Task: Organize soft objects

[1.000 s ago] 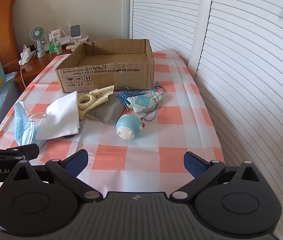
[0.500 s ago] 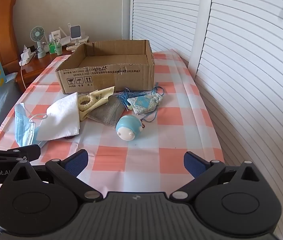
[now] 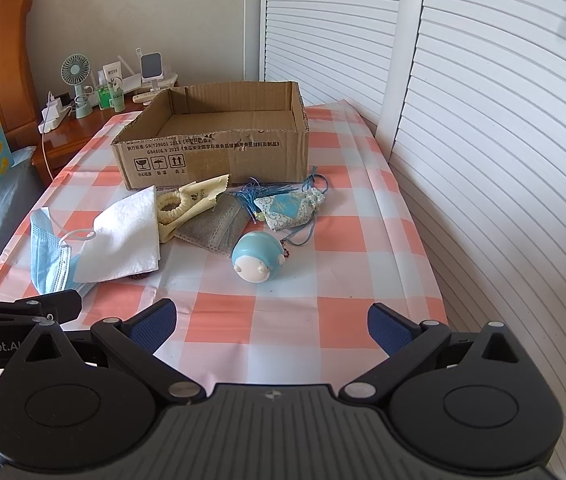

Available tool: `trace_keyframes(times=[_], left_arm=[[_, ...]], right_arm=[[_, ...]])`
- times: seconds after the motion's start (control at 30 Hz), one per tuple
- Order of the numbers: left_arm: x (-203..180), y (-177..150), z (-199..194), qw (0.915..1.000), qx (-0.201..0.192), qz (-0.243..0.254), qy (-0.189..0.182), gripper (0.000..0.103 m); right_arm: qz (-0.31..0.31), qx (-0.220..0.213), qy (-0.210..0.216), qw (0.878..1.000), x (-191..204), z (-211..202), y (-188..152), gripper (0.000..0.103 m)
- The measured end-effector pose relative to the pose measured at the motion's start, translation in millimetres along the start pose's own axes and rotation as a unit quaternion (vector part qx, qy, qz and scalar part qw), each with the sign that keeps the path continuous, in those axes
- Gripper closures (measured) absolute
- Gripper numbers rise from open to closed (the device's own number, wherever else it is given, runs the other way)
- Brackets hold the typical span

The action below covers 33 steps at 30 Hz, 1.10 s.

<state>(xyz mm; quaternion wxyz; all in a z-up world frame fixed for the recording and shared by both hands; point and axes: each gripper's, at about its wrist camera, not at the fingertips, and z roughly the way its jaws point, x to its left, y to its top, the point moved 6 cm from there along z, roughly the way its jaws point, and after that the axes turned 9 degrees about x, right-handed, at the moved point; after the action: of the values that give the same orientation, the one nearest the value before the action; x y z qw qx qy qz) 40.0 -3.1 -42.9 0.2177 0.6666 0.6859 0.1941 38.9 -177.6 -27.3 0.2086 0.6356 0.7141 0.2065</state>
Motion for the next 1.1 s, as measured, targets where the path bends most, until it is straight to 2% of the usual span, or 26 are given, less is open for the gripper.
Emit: trace_keyframes(times=[0.53, 1.1], left_arm=[[0.8, 0.0, -0.5, 1.0, 0.0, 0.0, 0.0, 0.001], [-1.1, 7.1, -7.2, 0.9998, -0.009, 0.01, 0.018, 0.001]], right_arm=[[0.0, -0.001, 0.001, 1.0, 0.1, 0.1, -0.6, 0.0], [-0.005, -0.013, 0.02, 1.0, 0.8, -1.4, 8.8, 0.0]])
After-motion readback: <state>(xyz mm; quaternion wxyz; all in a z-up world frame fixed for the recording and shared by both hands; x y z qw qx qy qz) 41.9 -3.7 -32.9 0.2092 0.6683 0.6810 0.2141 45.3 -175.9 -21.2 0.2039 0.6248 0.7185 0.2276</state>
